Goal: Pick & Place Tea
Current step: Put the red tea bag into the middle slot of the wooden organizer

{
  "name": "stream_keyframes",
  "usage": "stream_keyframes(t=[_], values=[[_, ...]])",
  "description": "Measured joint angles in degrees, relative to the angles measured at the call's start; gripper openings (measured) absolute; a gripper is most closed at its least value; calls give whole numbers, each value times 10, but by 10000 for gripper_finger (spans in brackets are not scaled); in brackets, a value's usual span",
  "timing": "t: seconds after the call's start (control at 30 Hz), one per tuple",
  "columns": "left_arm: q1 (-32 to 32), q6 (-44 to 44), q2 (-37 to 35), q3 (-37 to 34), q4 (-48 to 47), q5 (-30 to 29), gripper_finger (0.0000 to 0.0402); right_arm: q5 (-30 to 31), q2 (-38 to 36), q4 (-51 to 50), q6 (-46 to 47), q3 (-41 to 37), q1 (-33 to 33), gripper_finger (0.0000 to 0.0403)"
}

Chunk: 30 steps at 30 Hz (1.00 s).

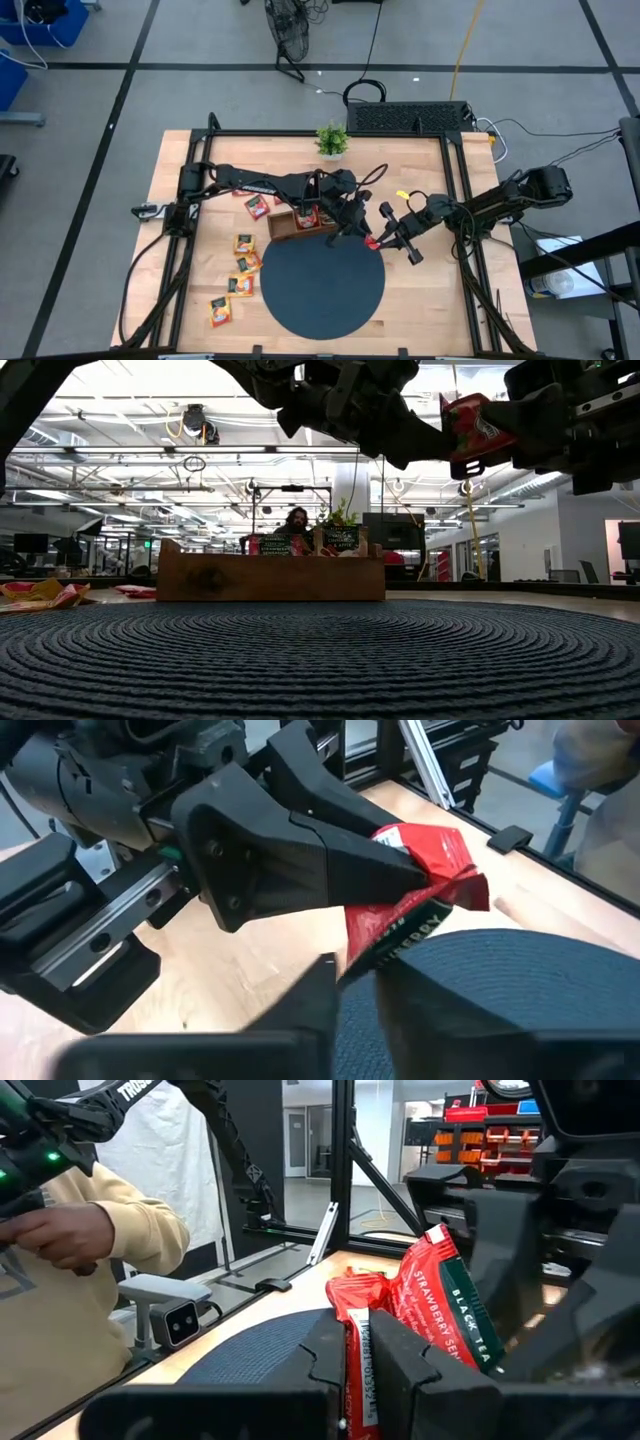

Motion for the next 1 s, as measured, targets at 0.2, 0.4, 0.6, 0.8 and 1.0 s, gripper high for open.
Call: stream_keyframes(t=[0.2, 0.4, 0.6, 0.8, 1.0], values=[[4, 14, 0, 0, -3, 3, 9, 1, 0, 0, 8, 0, 0, 15], [3, 37, -10, 0, -23, -8, 3, 5, 0, -4, 12, 0, 0, 19], [-8, 76, -65, 0, -121, -144, 2, 36, 0, -13, 8, 1, -1, 47], [-30, 80, -117, 0, -237, -327, 1, 142, 0, -36, 5, -1, 1, 65], [-55, -38, -130, 0, -408, -543, 1, 270, 0, -29, -40, 0, 1, 70]])
